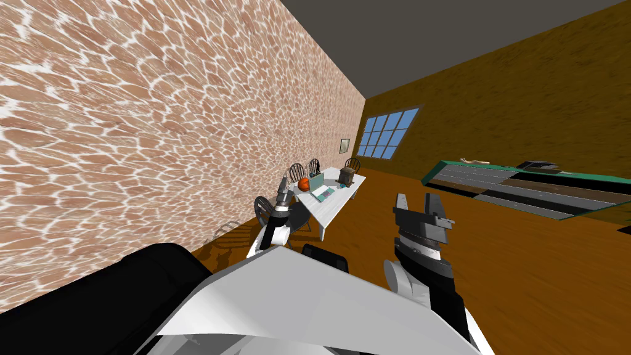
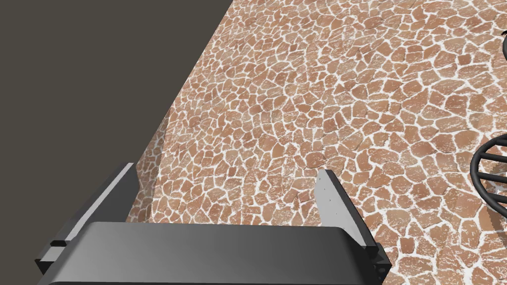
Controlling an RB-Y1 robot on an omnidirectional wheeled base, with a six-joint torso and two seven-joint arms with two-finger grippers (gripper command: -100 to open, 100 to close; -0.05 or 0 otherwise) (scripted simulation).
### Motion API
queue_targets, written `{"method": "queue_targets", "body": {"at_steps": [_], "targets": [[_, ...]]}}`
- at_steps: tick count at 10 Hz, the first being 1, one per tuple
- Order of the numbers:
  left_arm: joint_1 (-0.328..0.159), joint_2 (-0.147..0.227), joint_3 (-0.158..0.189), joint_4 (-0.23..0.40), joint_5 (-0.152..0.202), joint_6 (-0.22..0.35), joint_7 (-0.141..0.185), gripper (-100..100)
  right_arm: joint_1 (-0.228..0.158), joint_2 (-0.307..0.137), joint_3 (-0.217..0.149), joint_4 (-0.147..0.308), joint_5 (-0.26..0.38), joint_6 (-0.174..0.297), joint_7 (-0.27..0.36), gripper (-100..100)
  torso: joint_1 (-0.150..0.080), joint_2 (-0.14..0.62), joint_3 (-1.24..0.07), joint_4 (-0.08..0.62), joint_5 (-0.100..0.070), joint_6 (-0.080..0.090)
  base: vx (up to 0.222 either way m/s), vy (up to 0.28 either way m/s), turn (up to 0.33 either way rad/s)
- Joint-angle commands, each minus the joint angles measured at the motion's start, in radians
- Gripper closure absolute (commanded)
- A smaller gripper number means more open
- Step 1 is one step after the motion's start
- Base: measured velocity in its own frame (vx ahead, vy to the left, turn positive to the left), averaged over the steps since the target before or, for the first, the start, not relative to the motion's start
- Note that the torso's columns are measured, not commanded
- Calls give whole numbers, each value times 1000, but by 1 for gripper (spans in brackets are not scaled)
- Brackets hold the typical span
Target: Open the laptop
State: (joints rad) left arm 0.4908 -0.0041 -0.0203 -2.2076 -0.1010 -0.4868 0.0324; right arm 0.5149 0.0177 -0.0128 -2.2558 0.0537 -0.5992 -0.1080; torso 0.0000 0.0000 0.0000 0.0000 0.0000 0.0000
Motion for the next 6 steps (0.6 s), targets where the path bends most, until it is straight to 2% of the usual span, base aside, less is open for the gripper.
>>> {"method": "queue_targets", "body": {"at_steps": [1, 6], "targets": [[0, 0, 0, 0, 0, 0, 0, 0, 0, 0, 0, 0, 0, 0, 0, 0, 0, 40, -82, 41, 0, 0, 0, 0, 0], [0, 0, 0, 0, 0, 0, 0, 0, 0, 0, 0, 0, 0, 0, 0, 0, 0, 396, -792, 396, 0, 0, 0, 0, 0]]}}
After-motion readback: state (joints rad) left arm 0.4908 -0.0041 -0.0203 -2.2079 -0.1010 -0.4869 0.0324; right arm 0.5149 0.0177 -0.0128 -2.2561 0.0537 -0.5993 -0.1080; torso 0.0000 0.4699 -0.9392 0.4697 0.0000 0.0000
